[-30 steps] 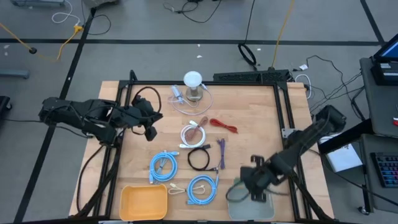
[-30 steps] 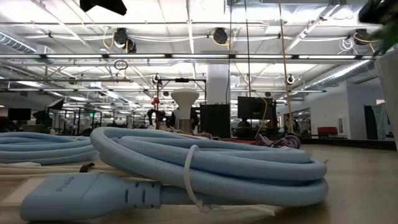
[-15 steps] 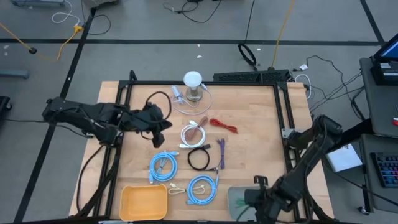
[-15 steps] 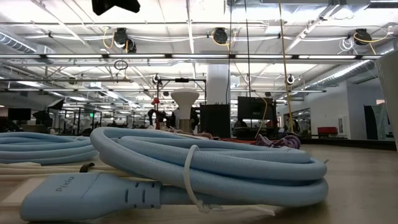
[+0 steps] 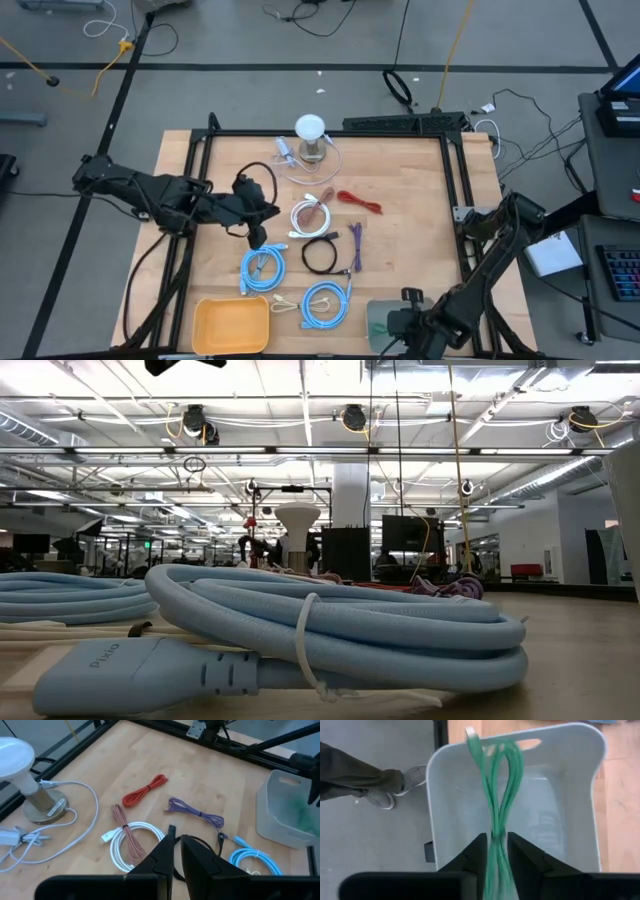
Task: Pick & Place USB Port
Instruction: Put the green charger cable into the gray bin, then put the left blue HDMI cable into the orange bin
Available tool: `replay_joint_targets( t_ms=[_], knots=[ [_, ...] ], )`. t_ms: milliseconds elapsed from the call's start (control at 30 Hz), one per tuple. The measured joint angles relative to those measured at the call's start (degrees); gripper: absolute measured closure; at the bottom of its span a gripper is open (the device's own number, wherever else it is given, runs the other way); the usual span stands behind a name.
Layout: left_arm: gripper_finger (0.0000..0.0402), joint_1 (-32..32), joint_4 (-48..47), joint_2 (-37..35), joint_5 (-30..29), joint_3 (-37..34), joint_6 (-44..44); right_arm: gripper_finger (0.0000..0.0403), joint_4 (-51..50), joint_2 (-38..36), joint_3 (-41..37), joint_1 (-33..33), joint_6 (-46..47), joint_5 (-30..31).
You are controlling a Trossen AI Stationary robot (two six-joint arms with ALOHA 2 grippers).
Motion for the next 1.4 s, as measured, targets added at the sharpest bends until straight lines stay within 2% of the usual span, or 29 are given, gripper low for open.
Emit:
replay_joint_targets(
  t_ms=[167, 300, 367, 567, 667, 767, 900, 967, 1033, 1100, 1200, 1400],
  knots=[
    [0.0364, -1.3, -0.2, -0.3, -0.6, 0.0, -0.7, 0.0297, 0.1, 0.0, 0.0, -1.0, -0.1, -0.1],
    [0.0364, -1.6, -0.5, -0.1, -1.9, 0.0, -0.9, 0.0293, -1.0, -0.7, 0.0, -1.9, 0.0, 0.1],
    [0.0364, -1.5, -0.4, -0.2, -2.0, 0.0, -0.4, 0.0296, -1.8, -2.3, 0.0, -3.0, -0.1, 2.5],
    [0.0364, 0.8, -0.4, -0.2, -2.7, 0.0, 1.6, 0.0312, -1.1, -11.8, 0.0, -9.7, -5.8, 19.1],
    [0.0364, 3.2, -1.1, -0.1, -3.4, 0.0, 1.3, 0.0317, 4.6, -17.5, 0.0, -13.9, -11.9, 28.7],
    [0.0364, 7.5, -5.2, 0.3, -2.5, 0.0, -3.1, 0.0320, 13.0, -22.1, 0.0, -17.6, -20.4, 34.7],
    [0.0364, 15.5, -17.9, 3.9, 5.1, 0.0, -8.7, 0.0321, 22.0, -26.3, 0.0, -21.9, -32.3, 35.9],
    [0.0364, 19.0, -23.1, 6.5, 8.5, -0.1, -7.9, 0.0321, 24.2, -27.6, 0.0, -23.6, -36.3, 35.9],
    [0.0364, 21.8, -24.1, 8.7, 11.9, -0.5, -5.5, 0.0321, 24.5, -28.3, 0.0, -25.1, -39.4, 35.9],
    [0.0364, 23.9, -20.6, 10.2, 16.1, -1.6, -2.9, 0.0321, 23.4, -28.3, 0.0, -26.6, -42.0, 35.9],
    [0.0364, 25.7, -8.7, 11.4, 24.2, -3.9, -0.5, 0.0321, 19.7, -27.5, 0.0, -27.8, -43.8, 35.8],
    [0.0364, 26.5, 12.0, 16.1, 37.7, -7.1, -3.8, 0.0321, 9.1, -25.1, -0.1, -29.7, -40.7, 35.7]
  ],
)
